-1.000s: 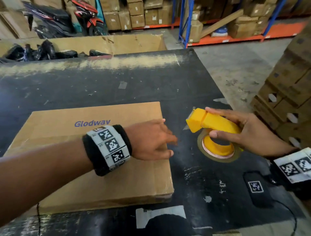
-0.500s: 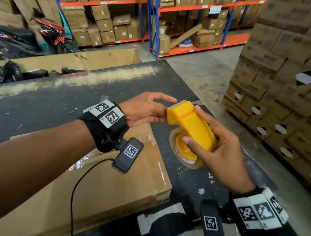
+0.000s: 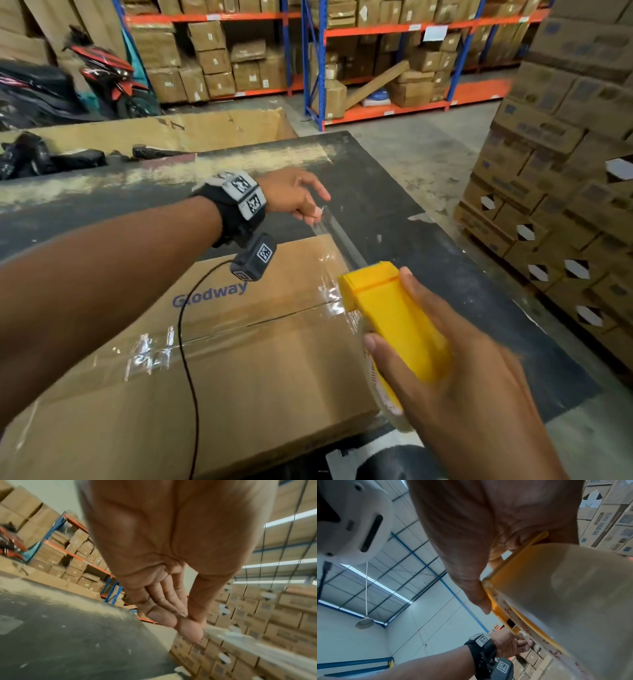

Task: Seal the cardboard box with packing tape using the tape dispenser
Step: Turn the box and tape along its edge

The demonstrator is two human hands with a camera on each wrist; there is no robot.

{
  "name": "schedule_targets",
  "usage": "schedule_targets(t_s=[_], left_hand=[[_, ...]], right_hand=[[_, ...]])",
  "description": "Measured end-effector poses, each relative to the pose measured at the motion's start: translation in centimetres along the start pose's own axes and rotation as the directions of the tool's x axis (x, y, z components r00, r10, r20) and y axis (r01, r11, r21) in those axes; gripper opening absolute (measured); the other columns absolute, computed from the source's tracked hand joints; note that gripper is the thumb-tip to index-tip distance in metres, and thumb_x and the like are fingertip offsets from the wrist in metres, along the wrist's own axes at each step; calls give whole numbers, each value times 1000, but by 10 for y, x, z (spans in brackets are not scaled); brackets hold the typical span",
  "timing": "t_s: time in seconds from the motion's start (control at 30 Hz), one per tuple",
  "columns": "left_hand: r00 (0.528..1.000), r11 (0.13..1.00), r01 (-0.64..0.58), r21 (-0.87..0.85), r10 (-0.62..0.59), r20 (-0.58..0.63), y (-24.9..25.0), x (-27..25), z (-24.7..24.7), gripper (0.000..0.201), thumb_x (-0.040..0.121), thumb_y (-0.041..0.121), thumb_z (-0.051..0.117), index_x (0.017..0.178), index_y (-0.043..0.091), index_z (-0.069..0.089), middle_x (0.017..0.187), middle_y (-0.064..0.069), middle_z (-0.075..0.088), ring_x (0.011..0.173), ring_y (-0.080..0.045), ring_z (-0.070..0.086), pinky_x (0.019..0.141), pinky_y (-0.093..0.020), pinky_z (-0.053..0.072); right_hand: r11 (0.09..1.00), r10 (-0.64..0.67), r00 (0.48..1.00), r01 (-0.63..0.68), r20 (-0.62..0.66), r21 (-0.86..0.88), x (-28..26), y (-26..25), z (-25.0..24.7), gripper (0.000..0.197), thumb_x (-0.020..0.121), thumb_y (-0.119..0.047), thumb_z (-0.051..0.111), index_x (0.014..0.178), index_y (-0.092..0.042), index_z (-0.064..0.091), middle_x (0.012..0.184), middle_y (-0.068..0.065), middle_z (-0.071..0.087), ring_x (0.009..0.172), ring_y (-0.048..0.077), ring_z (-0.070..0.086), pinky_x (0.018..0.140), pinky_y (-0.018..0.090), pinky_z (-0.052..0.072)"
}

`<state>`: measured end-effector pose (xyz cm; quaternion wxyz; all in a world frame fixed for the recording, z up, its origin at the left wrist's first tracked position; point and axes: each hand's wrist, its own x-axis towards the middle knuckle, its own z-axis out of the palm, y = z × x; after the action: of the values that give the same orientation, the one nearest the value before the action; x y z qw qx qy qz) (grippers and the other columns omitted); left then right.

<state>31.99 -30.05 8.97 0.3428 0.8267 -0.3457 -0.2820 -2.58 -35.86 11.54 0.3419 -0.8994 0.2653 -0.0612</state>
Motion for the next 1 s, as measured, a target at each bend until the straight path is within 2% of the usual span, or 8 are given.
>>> schedule_targets(t_s=[0.17,0.33,0.47,0.6,0.7,0.77,0.9,1.0], left_hand=[[999,996,40,82,-37,-40,-26,30,12,34,87,9,69,121,9,65,88,-19,76,84,-19,70,76,-24,54],[995,980,90,176,-82,-53,-38,50,20,33,87,16,71,120,17,66,78,-4,77,80,-9,68,78,-26,46],[989,952,143,269,-145,-12,-44,60,25,37,84,20,72,121,21,66,86,-3,80,92,-14,72,90,-29,52],[972,894,196,403,-232,43,-42,65,32,38,85,19,68,122,30,67,101,2,74,76,-11,65,66,-23,52],[980,818,150,555,-199,29,-33,67,34,48,83,22,72,130,24,64,115,-1,72,99,-21,68,84,-30,54],[991,755,114,646,-129,-24,-26,64,33,48,79,28,77,125,21,65,115,-2,71,106,-24,67,89,-32,52],[1000,767,7,642,-21,14,-15,44,29,32,91,27,64,121,19,70,113,0,72,114,-24,66,95,-31,47],[983,750,-69,658,-62,173,-17,22,35,47,102,34,44,148,23,49,149,-2,55,138,-24,49,112,-32,33]], right_hand=[[1000,8,1000,-8,-6,-23,27,-7,21,83,79,-71,55,151,-55,19,122,-6,64,112,17,60,84,33,47],[1000,20,1000,-21,-21,-12,44,-5,30,80,81,-68,55,153,-47,26,130,-4,64,121,20,58,92,38,48],[999,41,999,-41,-3,-32,52,-5,33,81,81,-69,54,153,-45,27,135,-4,62,124,21,57,95,39,49],[997,55,998,-54,26,-48,56,-5,32,81,82,-70,54,154,-47,24,135,-5,60,125,21,54,95,38,47],[998,58,997,-56,44,-42,56,-5,32,81,82,-70,54,153,-48,23,135,-6,59,125,20,53,94,37,46],[997,58,997,-56,41,-45,55,-5,32,80,82,-70,53,153,-48,23,135,-5,59,124,21,53,95,37,46],[999,32,999,-31,16,-42,55,-3,34,78,83,-68,54,153,-46,27,129,-4,62,121,19,56,89,33,45],[999,14,1000,-14,2,-48,56,-3,36,76,84,-66,55,152,-45,29,128,-4,63,119,19,57,86,31,44]])
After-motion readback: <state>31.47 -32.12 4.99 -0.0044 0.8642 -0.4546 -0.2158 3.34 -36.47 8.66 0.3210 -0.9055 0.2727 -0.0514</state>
